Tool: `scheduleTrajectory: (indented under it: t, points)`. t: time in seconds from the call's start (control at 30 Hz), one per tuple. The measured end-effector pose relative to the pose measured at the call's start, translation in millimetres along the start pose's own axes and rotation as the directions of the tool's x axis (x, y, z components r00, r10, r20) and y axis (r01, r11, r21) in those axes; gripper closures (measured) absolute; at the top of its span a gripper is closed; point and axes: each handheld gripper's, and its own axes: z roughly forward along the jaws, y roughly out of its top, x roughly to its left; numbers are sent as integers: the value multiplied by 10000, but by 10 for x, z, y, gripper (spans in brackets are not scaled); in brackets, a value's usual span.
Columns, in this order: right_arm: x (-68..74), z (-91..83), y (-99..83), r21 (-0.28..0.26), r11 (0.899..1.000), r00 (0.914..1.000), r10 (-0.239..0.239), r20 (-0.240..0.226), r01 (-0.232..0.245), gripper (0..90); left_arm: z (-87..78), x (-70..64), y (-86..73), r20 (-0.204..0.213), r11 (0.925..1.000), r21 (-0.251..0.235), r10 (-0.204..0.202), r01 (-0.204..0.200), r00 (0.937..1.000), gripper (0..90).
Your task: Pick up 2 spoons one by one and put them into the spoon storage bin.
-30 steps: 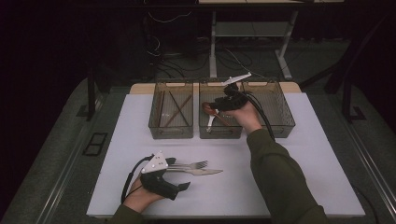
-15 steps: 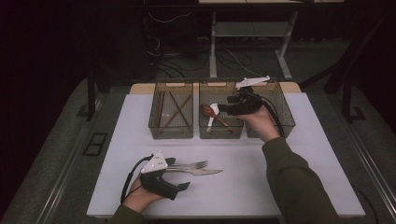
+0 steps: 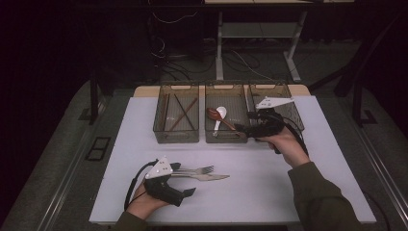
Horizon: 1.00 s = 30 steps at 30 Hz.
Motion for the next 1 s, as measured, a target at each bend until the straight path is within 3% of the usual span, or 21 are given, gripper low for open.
scheduleTrajectory:
  t: [0.2,0.7,1.0]
  points:
    - [50,-180,-245,-289,9994,9995,185,-246,-192,225,-2,-3,8,-23,10000,42,33,-32,10000,0]
    - [76,-566,-974,-515,9956,9967,797,130,-789,190,-6,-8,10,-60,10000,5,45,-45,10000,0]
    - [133,-784,-1290,-647,9923,9943,1060,79,-1053,184,-13,-16,14,-120,10000,32,77,-77,9999,0]
